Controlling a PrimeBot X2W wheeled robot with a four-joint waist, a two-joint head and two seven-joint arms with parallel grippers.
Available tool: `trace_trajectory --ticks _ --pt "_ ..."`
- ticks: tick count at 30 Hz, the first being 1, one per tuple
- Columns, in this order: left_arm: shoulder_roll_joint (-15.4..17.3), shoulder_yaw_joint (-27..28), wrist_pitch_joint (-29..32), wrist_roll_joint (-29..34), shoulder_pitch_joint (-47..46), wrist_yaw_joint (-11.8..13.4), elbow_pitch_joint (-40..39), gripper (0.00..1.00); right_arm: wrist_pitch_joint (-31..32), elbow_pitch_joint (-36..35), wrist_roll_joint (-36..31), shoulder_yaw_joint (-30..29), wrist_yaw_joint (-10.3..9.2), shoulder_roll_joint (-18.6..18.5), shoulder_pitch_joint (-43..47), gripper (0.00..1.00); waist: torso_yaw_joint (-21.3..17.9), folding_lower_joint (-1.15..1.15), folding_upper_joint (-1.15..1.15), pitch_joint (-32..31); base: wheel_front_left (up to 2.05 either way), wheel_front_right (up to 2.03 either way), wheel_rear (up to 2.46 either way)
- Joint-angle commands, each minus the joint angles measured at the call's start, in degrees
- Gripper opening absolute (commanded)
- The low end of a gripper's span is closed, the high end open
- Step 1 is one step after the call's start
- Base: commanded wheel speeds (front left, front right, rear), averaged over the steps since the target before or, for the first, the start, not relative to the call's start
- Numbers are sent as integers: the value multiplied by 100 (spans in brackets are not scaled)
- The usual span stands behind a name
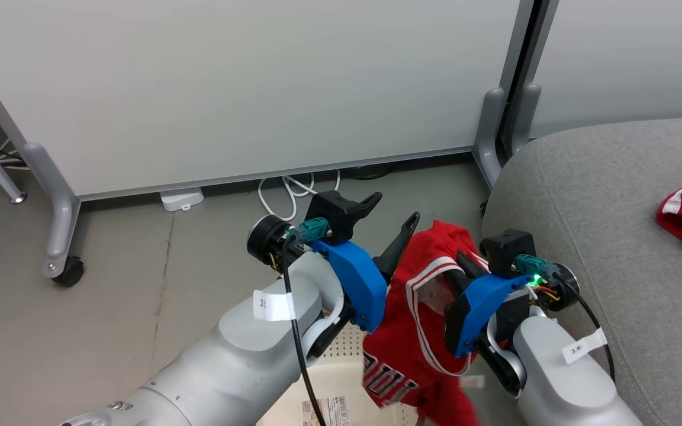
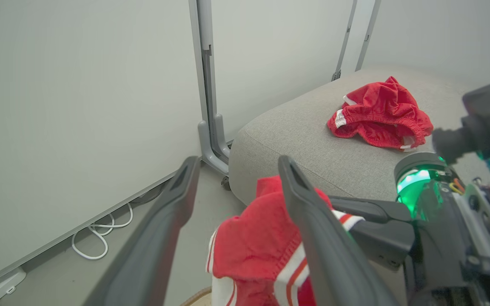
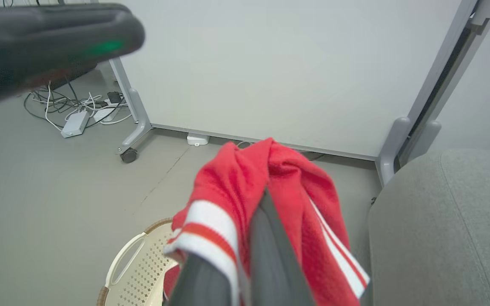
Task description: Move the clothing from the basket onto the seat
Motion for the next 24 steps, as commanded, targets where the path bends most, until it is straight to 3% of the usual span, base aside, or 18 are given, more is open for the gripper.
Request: trace_trajectory --ticks 1,6,12,15,16,24 --pt "1 -19 -25 -40 56 10 28 100 -31 8 11 -26 1 -1 -107 0 6 0 0 10 0 0 0" --pt "1 -20 -44 -44 77 11 63 100 -34 3 13 -58 1 -1 -103 0 26 0 0 25 0 0 0" --pt "-1 274 -57 194 139 210 -40 100 -62 -11 38 -78 1 -1 -78 0 52 0 0 20 0 0 0" --pt "60 670 -60 555 327 267 -271 100 -69 -28 -12 -114 1 -1 -64 0 70 0 0 33 0 0 0" --pt "214 1185 -60 1037 641 349 -683 100 -83 -48 -53 -168 1 -1 -24 0 85 0 0 43 0 0 0" --pt "528 2279 -57 2069 1618 357 -1638 100 -86 -147 -95 -300 1 -1 72 0 106 0 0 96 0 0 0"
